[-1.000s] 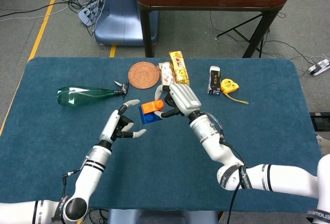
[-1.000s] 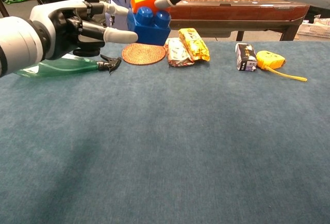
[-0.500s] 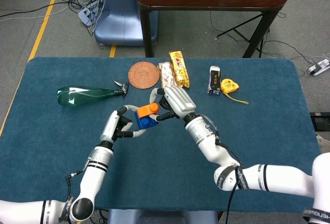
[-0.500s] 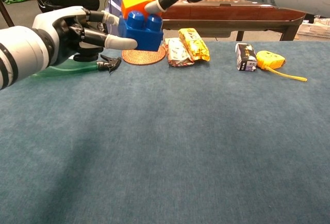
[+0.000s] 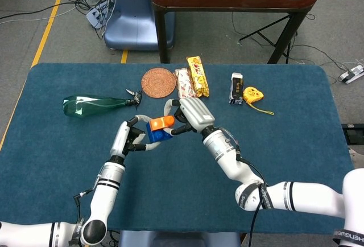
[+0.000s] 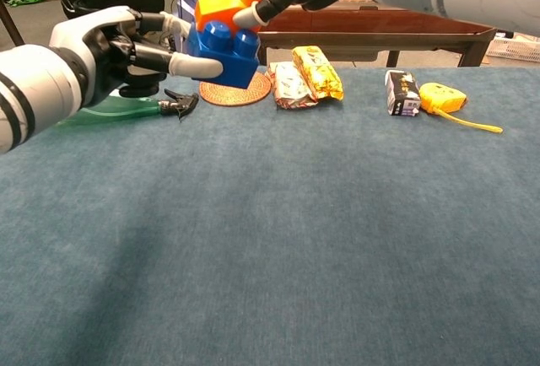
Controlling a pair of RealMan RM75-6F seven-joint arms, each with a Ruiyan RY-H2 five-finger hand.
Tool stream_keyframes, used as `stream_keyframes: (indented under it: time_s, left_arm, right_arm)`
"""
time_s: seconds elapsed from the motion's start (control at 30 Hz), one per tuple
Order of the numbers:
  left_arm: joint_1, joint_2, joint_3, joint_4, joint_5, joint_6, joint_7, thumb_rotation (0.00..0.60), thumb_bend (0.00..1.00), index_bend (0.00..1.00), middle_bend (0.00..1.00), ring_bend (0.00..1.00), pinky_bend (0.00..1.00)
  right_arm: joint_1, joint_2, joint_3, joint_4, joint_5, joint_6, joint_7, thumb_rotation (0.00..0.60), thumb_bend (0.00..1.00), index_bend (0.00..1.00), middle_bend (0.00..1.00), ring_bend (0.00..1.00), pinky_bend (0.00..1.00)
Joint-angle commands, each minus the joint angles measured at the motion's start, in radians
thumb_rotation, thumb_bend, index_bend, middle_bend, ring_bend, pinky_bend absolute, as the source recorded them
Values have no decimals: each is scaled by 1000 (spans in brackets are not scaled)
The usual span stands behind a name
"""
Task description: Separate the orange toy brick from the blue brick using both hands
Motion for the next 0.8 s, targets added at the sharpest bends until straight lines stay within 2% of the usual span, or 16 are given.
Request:
stream_keyframes:
  time_s: [0.03,0.5,0.8]
  left_arm:
    - [5,-14,3,11,19,14,-3,600,0,764,1000,1000,1000]
    - [32,-43,8,44,58,39,-10,600,0,912,1000,1000,1000]
    - [44,-55,12,63,62,32,-8,600,0,925,1000,1000,1000]
  right_arm:
    - [-3,1,1,0,-3,-2,7,600,563,660,1000,1000,1000]
    - [-26,11,3,3,-24,-2,42,600,563,662,1000,1000,1000]
    - [-48,12,1,11,-53,-4,78,600,564,663,1000,1000,1000]
